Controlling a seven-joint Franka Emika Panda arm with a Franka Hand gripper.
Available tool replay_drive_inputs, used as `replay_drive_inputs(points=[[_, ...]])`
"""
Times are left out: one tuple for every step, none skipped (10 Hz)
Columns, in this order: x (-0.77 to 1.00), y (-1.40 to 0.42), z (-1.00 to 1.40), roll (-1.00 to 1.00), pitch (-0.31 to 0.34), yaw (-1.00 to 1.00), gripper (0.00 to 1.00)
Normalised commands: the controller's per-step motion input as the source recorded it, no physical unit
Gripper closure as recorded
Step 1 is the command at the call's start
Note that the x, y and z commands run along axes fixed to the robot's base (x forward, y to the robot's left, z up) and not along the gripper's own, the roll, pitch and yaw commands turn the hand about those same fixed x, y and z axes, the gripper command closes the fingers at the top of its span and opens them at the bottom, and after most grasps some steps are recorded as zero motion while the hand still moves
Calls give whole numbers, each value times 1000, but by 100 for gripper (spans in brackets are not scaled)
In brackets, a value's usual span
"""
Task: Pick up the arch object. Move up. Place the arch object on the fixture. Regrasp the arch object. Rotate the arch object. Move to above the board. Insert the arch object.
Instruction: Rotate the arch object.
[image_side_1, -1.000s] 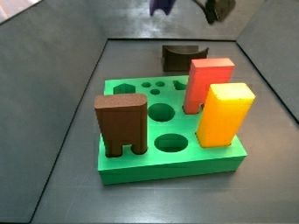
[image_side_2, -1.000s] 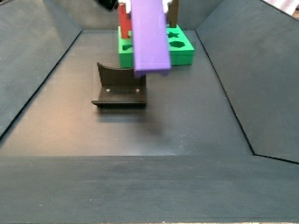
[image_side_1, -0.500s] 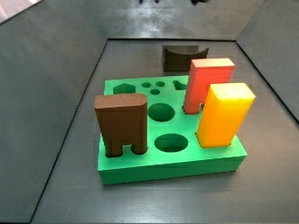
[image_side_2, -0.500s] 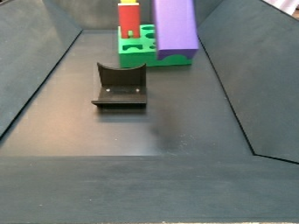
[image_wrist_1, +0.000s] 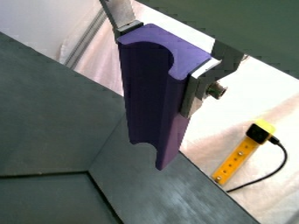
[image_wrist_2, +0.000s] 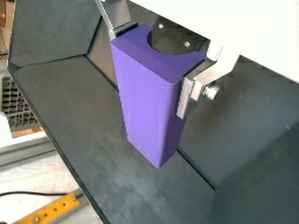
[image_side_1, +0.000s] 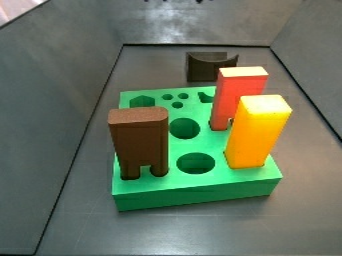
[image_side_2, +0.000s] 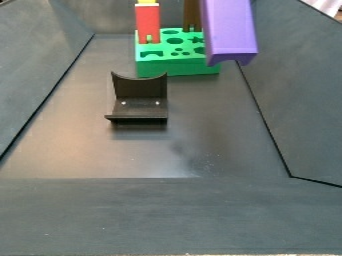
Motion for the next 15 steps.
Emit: replay_drive_inputs(points=[[0, 0, 0, -1000, -79, -999, 100], [70, 42, 24, -1000, -54, -998, 100], [13, 58, 46, -998, -25, -1000, 100], [-48, 39, 56, -983, 21, -1000, 100], [-41, 20, 41, -963, 89, -1000, 100], [-12, 24, 24, -953, 159, -1000, 100], [-15, 24, 25, -950, 196, -1000, 100], [-33, 13, 44, -947, 269, -1000, 100], [-43, 8, 51, -945, 303, -1000, 100], [-52, 17, 65, -958, 374, -1000, 100], [-52, 12, 69, -974, 426, -1000, 100], [-42, 16, 72, -1000, 494, -986, 100], [-30, 15, 72, -1000, 525, -967, 100], [-2, 15, 80, -850, 532, -769, 100], [41, 18, 61, -527, 404, -421, 100]])
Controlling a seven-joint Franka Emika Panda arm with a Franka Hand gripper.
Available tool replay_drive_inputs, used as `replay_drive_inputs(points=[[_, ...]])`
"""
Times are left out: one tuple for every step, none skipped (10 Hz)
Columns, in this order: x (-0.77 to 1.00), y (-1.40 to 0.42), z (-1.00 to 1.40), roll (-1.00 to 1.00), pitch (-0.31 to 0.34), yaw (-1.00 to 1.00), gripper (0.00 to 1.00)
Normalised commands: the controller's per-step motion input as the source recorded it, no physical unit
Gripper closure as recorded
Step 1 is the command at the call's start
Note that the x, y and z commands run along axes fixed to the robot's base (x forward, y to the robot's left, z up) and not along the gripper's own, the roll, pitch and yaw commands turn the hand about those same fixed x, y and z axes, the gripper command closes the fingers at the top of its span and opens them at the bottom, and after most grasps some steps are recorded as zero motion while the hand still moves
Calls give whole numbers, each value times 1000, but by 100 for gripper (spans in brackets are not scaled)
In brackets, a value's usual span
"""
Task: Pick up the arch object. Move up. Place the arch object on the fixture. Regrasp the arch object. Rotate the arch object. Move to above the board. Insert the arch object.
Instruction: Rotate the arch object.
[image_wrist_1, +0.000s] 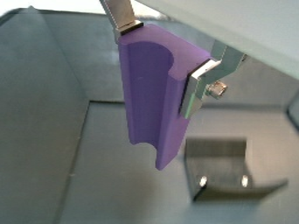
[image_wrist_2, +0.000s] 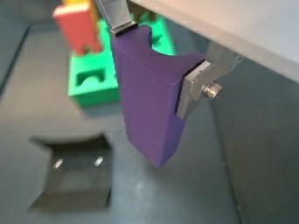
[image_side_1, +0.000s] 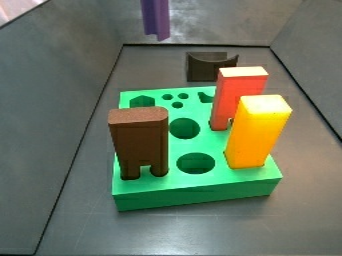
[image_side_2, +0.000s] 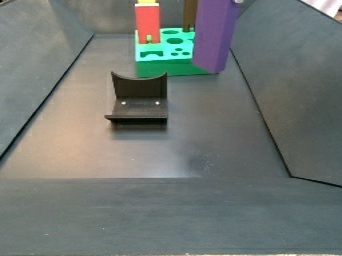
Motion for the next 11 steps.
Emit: replay_drive_inputs(points=[[58, 14, 17, -325, 285, -230, 100], [58, 6, 1, -236, 215, -151, 100], [-104, 40, 0, -25, 20, -1000, 100], [-114, 44, 11, -23, 10, -1000, 100], [-94, 34, 18, -24, 9, -1000, 100], [-77, 25, 19, -25, 9, -1000, 100], [-47, 19, 14, -28, 10, -1000, 100], [-33, 17, 12, -30, 10, -1000, 100], [-30, 15, 15, -32, 11, -1000, 100], [-29, 14, 15, -33, 11, -1000, 100], [-29, 14, 16, -36, 12, -1000, 100]])
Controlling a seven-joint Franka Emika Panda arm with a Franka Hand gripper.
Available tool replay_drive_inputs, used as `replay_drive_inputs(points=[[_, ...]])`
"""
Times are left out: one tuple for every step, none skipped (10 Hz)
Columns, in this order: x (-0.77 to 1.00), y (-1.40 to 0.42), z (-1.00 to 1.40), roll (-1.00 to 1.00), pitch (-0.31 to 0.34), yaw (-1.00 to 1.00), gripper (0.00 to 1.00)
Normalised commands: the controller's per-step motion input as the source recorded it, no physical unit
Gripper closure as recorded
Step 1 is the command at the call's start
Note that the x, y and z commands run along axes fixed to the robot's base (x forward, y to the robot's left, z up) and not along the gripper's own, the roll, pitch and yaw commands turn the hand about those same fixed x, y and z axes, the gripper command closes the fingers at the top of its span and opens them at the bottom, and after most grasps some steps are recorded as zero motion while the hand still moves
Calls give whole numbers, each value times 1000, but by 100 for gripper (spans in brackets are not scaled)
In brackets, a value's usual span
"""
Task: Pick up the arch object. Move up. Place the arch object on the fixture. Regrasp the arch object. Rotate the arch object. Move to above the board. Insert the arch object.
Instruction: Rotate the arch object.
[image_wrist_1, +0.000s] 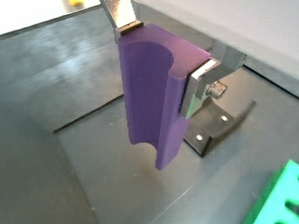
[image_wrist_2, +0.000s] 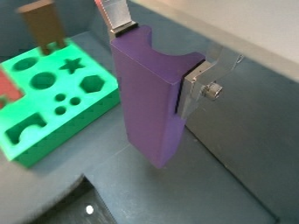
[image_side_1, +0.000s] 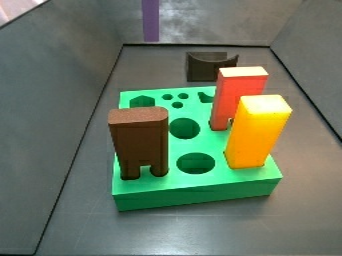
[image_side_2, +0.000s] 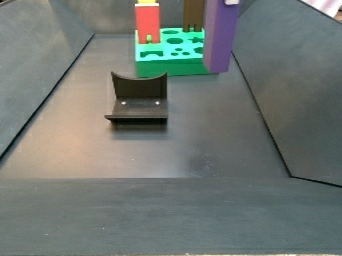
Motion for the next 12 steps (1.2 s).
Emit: replay_drive_inputs(points=[[-28, 13, 16, -39, 13, -1000, 100], [-28, 13, 16, -42, 14, -1000, 100], [-28, 13, 16, -44, 14, -1000, 100], [-27, 14, 17, -50, 16, -1000, 100], [-27, 14, 17, -54, 17, -1000, 100], [-27, 14, 17, -59, 19, -1000, 100], [-26, 14, 18, -65, 21, -1000, 100], [-26, 14, 18, -73, 23, -1000, 100], [-26, 14, 19, -86, 27, -1000, 100], [-25, 14, 19, -100, 32, -1000, 100], [-24, 14, 20, -127, 40, -1000, 100], [0, 0, 0, -43, 13, -1000, 100]])
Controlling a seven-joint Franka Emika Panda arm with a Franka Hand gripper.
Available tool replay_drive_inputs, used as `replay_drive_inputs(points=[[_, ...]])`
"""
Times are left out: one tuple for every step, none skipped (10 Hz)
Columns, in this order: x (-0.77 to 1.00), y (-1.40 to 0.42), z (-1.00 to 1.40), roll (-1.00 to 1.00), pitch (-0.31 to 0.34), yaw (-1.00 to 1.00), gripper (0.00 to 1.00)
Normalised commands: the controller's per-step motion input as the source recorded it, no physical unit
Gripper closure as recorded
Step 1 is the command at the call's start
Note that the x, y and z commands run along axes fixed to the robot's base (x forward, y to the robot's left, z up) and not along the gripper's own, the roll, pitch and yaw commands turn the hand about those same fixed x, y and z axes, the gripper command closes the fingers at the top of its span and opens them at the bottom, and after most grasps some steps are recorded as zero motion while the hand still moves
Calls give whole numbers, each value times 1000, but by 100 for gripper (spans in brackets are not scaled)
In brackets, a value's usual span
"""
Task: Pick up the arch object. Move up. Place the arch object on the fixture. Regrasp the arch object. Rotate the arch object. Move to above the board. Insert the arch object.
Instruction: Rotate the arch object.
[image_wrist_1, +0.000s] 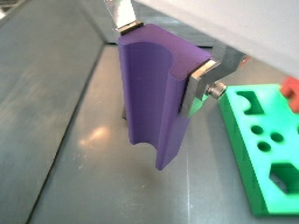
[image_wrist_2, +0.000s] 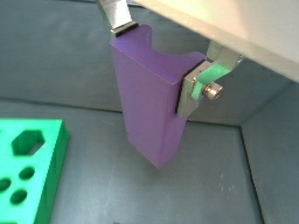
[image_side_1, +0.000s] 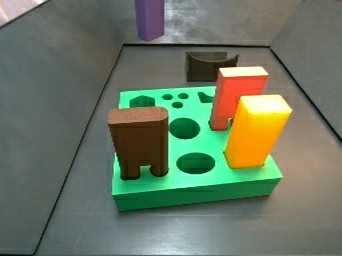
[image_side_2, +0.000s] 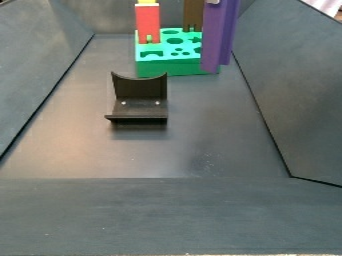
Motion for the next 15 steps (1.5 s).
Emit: replay_drive_inputs(points=[[1, 1, 1, -46, 14, -1000, 100], [0, 5, 1, -49, 15, -1000, 100], [0, 11, 1, -55, 17, -1000, 100], [-1, 13, 1, -61, 19, -1000, 100], [-1, 14, 1, -67, 21, -1000, 100], [-1, 14, 2, -75, 23, -1000, 100], [-1, 15, 2, -90, 27, -1000, 100], [-1, 15, 3, -105, 32, -1000, 100], [-1, 15, 3, -118, 36, -1000, 100], [0, 16, 5, -155, 46, -979, 100], [0, 16, 8, -154, 45, -671, 100], [0, 17, 10, -153, 44, -457, 100], [1, 17, 12, -152, 43, -349, 100], [1, 17, 13, -151, 42, -206, 100], [0, 0, -1000, -351, 42, -132, 100]])
